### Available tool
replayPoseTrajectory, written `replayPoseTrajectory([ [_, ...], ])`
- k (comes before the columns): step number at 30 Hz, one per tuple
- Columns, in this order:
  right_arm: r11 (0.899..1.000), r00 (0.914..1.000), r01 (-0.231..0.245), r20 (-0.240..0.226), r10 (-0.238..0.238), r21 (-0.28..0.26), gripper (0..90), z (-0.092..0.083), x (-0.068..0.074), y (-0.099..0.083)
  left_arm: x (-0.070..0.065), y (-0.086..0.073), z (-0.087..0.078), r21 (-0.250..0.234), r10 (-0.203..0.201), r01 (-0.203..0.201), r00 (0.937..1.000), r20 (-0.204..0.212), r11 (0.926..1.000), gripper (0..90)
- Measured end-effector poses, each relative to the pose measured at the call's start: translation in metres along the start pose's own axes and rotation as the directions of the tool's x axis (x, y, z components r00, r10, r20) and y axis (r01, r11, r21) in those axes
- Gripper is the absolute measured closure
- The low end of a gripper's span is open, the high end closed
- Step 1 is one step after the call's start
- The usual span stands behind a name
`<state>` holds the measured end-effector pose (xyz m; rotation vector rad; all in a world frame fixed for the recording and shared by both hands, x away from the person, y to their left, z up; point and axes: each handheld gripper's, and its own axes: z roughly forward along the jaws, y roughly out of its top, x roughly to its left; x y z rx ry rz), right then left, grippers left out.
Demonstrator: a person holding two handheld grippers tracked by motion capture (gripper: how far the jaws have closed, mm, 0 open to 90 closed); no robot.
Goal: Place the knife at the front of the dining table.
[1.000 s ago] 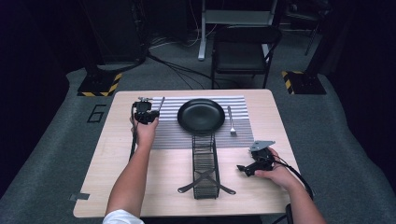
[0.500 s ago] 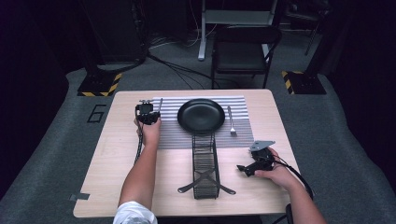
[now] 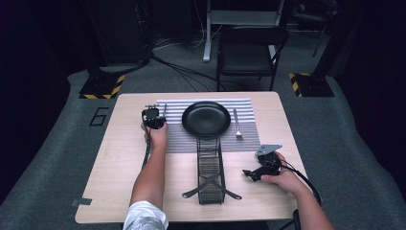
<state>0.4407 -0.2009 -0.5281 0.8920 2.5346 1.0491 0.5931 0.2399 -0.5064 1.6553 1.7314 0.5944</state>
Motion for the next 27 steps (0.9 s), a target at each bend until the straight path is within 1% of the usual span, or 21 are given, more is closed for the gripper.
replayPoseTrajectory([
  [3, 1.000, 1.0000, 0.000, 0.000, 0.000, 0.000, 0.0, 0.0000, 0.0000, 0.0000, -0.0008, -0.0011, 0.0023, -0.001, -0.004, 0.004, 1.0000, -0.003, 1.0000, 82.5],
  [5, 1.000, 1.0000, 0.000, 0.000, 0.000, 0.000, 0.0, 0.0000, -0.0001, 0.0000, -0.0017, -0.0008, 0.0027, 0.000, 0.009, -0.009, 0.9999, -0.006, 1.0000, 82.4],
  [9, 1.000, 1.0000, 0.000, 0.000, 0.000, 0.000, 0.0, 0.0000, 0.0000, 0.0000, -0.0016, -0.0014, 0.0033, 0.001, 0.003, -0.003, 1.0000, 0.000, 1.0000, 81.9],
  [10, 1.000, 1.0000, 0.001, 0.000, -0.001, 0.000, 0.0, 0.0000, 0.0000, 0.0000, -0.0021, -0.0014, 0.0033, 0.002, 0.010, -0.010, 0.9999, -0.001, 0.9999, 81.9],
  [12, 1.000, 1.0000, 0.001, 0.000, -0.001, 0.000, 0.0, 0.0000, 0.0000, 0.0000, -0.0020, -0.0015, 0.0033, 0.001, 0.010, -0.010, 0.9999, 0.000, 0.9999, 81.9],
  [15, 1.000, 1.0000, 0.000, 0.000, 0.000, 0.000, 0.0, 0.0000, 0.0000, 0.0000, -0.0017, -0.0017, 0.0039, -0.002, 0.000, 0.000, 1.0000, 0.007, 1.0000, 81.7],
  [16, 1.000, 1.0000, 0.000, 0.000, 0.000, 0.000, 0.0, 0.0000, 0.0000, 0.0000, -0.0025, -0.0019, 0.0046, -0.007, -0.015, 0.015, 0.9998, 0.012, 0.9999, 81.6],
  [18, 1.000, 1.0000, 0.000, 0.000, 0.000, 0.000, 0.0, 0.0000, 0.0000, 0.0000, -0.0025, -0.0022, 0.0049, -0.010, -0.015, 0.015, 0.9998, 0.017, 0.9998, 81.6],
  [20, 1.000, 1.0000, 0.001, 0.000, -0.001, 0.000, 0.0, 0.0000, 0.0000, 0.0000, -0.0030, -0.0027, 0.0054, -0.008, -0.006, 0.006, 0.9998, 0.020, 1.0000, 81.3],
  [22, 1.000, 1.0000, 0.001, 0.000, -0.001, 0.000, 0.0, 0.0000, -0.0001, 0.0000, -0.0034, -0.0035, 0.0065, -0.006, -0.007, 0.007, 0.9995, 0.031, 1.0000, 80.6],
  [23, 1.000, 1.0000, 0.001, 0.000, -0.001, 0.000, 0.0, 0.0000, 0.0000, 0.0000, -0.0042, -0.0042, 0.0080, 0.003, -0.018, 0.018, 0.9987, 0.047, 0.9998, 80.3],
  [27, 1.000, 1.0000, 0.001, 0.000, -0.001, 0.000, 0.0, 0.0000, 0.0000, 0.0000, -0.0057, -0.0061, 0.0102, 0.010, -0.026, 0.026, 0.9982, 0.054, 0.9996, 79.5],
])
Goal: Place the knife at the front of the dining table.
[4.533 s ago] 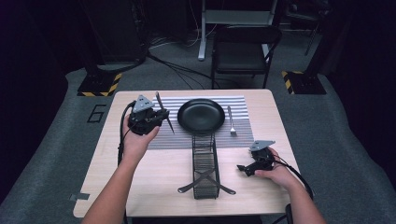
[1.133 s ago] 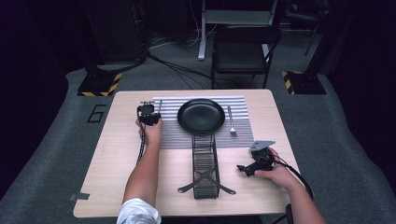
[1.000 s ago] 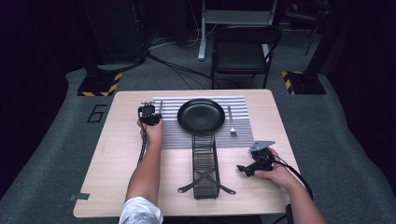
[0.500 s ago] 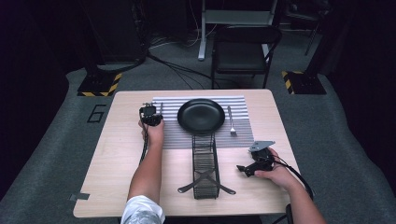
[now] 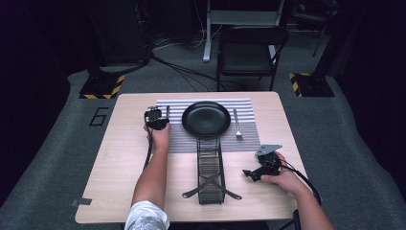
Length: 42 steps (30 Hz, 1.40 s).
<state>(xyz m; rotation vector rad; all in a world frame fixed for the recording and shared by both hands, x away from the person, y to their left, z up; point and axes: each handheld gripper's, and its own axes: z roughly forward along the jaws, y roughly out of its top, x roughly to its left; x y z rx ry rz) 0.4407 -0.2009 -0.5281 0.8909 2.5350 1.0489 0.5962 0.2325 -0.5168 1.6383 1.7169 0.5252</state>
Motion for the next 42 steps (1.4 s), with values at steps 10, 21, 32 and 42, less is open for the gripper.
replayPoseTrajectory([
  [10, 1.000, 1.0000, 0.000, 0.000, 0.000, 0.000, 0.0, 0.000, 0.000, 0.000, -0.002, 0.001, -0.003, -0.003, 0.017, -0.017, 0.9992, 0.037, 0.9999, 72.7],
  [21, 1.000, 1.0000, -0.001, 0.000, 0.001, 0.000, 0.0, 0.000, 0.000, 0.000, -0.001, 0.009, -0.023, -0.002, 0.062, -0.062, 0.9953, 0.074, 0.9980, 65.3],
  [32, 1.000, 1.0000, 0.000, 0.000, 0.000, 0.000, 0.0, 0.000, 0.000, 0.000, 0.002, 0.026, -0.068, -0.076, 0.111, -0.103, 0.9870, 0.116, 0.9918, 58.0],
  [42, 1.000, 1.0000, 0.000, 0.000, 0.000, 0.000, 0.0, 0.000, 0.000, 0.000, 0.004, 0.031, -0.102, -0.105, 0.157, -0.143, 0.9767, 0.146, 0.9842, 56.5],
])
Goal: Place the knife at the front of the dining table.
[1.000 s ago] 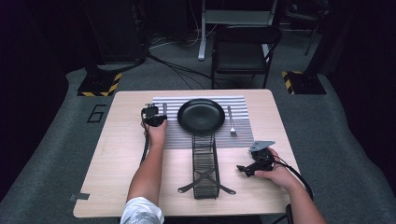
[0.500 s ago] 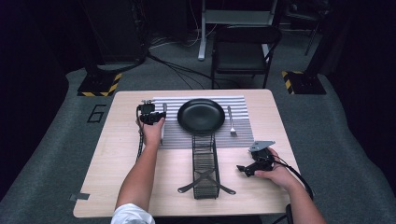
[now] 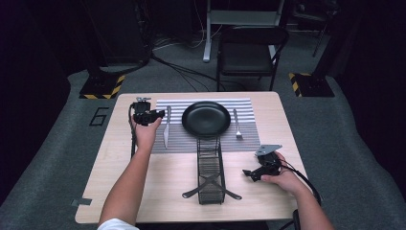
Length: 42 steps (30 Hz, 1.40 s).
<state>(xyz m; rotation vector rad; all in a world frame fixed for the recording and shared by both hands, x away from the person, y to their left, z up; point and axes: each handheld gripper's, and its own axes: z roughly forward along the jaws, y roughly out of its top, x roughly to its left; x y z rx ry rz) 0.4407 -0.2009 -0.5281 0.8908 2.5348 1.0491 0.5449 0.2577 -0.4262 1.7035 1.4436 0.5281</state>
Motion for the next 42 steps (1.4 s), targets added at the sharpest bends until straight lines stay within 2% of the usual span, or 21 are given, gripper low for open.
replayPoseTrajectory([
  [1, 1.000, 1.0000, 0.000, 0.000, 0.000, 0.000, 0.0, 0.000, 0.000, 0.000, -0.004, -0.001, -0.007, -0.004, 0.023, -0.023, 0.9996, 0.016, 0.9997, 55.9],
  [2, 1.000, 1.0000, 0.000, 0.000, 0.000, 0.000, 0.0, 0.000, 0.000, 0.000, -0.004, -0.001, -0.007, -0.004, 0.023, -0.023, 0.9996, 0.016, 0.9997, 55.8],
  [3, 1.000, 1.0000, 0.000, 0.000, 0.000, 0.000, 0.0, 0.000, 0.000, 0.000, -0.008, -0.002, -0.014, 0.000, 0.055, -0.055, 0.9980, 0.033, 0.9985, 55.6],
  [5, 1.000, 1.0000, 0.000, 0.000, 0.000, 0.000, 0.0, 0.000, 0.000, 0.000, -0.011, -0.003, -0.022, -0.001, 0.075, -0.075, 0.9959, 0.050, 0.9972, 55.5],
  [10, 1.000, 1.0000, 0.000, 0.000, 0.000, 0.000, 0.0, 0.000, 0.000, 0.000, -0.018, -0.006, -0.037, -0.013, 0.103, -0.102, 0.9911, 0.084, 0.9947, 54.8],
  [17, 1.000, 1.0000, 0.000, 0.000, 0.000, 0.000, 0.0, 0.000, 0.000, 0.000, -0.028, -0.012, -0.060, -0.014, 0.166, -0.166, 0.9788, 0.120, 0.9861, 52.9],
  [26, 1.000, 1.0000, 0.000, 0.000, 0.000, 0.000, 0.0, 0.000, 0.000, 0.000, -0.034, -0.018, -0.077, -0.033, 0.183, -0.180, 0.9715, 0.150, 0.9831, 51.4],
  [33, 1.000, 1.0000, -0.001, 0.001, 0.001, 0.001, 0.0, 0.000, 0.000, 0.000, -0.038, -0.033, -0.090, -0.035, 0.199, -0.196, 0.9632, 0.180, 0.9799, 50.0],
  [42, 1.000, 1.0000, -0.001, 0.003, 0.001, -0.001, 0.0, 0.000, 0.000, 0.000, -0.039, -0.050, -0.103, -0.027, 0.212, -0.211, 0.9574, 0.196, 0.9771, 48.8],
])
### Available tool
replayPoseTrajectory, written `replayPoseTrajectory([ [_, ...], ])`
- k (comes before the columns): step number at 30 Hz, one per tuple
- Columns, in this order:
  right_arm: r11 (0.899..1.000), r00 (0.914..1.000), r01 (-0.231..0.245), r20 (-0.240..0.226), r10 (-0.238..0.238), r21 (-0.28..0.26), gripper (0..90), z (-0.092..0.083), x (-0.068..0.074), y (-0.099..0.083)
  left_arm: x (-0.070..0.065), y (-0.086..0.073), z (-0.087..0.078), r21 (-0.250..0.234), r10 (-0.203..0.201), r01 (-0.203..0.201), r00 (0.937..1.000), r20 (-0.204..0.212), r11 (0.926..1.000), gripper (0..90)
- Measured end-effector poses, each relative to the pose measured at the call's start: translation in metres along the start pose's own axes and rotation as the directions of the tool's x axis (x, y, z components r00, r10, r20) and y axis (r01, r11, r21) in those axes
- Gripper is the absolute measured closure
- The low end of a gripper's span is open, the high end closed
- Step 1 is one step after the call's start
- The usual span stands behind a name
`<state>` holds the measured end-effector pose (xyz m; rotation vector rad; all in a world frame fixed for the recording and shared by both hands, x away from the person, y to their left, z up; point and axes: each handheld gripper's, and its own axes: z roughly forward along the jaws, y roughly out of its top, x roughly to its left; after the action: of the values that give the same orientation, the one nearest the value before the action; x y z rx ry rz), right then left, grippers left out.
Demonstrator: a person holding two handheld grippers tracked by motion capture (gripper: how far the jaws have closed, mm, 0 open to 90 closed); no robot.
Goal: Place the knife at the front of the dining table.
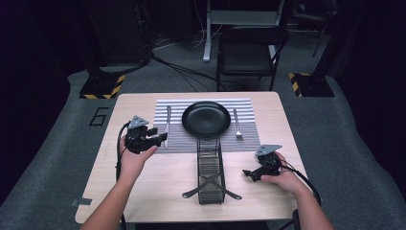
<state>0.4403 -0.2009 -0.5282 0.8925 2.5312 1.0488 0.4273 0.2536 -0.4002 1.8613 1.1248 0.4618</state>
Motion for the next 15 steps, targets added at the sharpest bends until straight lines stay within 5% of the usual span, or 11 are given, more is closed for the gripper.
replayPoseTrajectory([
  [15, 1.000, 1.0000, -0.002, 0.001, 0.002, 0.000, 0.0, 0.000, 0.000, 0.000, 0.000, -0.043, 0.009, 0.076, 0.011, -0.012, 0.9999, 0.009, 0.9971, 47.3],
])
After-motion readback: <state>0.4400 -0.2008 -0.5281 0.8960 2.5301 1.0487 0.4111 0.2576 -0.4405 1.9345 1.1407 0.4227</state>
